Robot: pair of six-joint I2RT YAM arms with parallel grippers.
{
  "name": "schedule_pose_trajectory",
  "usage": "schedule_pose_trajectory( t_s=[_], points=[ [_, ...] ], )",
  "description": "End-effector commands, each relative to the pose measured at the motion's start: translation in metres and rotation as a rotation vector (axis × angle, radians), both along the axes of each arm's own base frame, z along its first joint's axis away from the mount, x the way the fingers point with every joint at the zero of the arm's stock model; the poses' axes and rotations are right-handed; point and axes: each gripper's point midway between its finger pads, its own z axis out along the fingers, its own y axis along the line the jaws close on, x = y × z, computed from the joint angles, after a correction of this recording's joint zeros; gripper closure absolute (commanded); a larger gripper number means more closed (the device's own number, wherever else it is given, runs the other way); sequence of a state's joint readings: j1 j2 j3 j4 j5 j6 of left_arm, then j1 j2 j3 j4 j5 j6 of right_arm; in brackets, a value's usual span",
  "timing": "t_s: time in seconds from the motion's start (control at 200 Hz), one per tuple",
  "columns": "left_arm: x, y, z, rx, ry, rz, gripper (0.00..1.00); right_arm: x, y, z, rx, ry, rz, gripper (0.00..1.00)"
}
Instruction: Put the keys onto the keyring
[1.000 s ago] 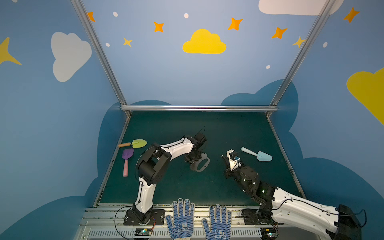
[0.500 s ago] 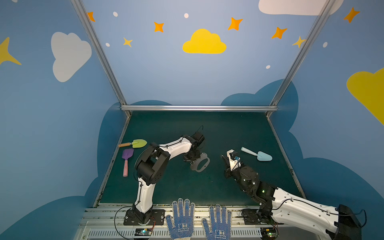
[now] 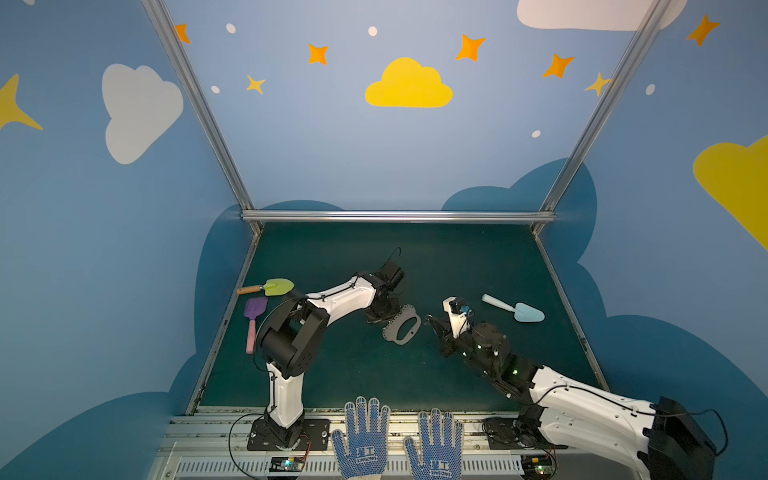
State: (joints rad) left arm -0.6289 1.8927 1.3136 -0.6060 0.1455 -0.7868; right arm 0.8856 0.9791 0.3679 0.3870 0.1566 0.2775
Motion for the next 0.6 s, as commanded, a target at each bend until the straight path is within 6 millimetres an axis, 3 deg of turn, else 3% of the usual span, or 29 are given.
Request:
schedule_pose_trajectory(
  t_s=[0.0,0.265,0.596],
  points=[
    [0.006,-0.007,0.007,-0.081,-0.018,0.044,0.96,0.002,0.01,0.002,0.116,0.062,0.044,1.0],
    [0.012,-0.022,-0.001,-0.218,-0.015,0.099,0.96,0.027,0.013,-0.027,0.161,0.166,-0.016,1.0],
    [0.017,-0.03,0.003,-0.309,-0.046,0.142,0.96,0.051,0.029,-0.053,0.195,0.25,-0.072,1.0]
  ],
)
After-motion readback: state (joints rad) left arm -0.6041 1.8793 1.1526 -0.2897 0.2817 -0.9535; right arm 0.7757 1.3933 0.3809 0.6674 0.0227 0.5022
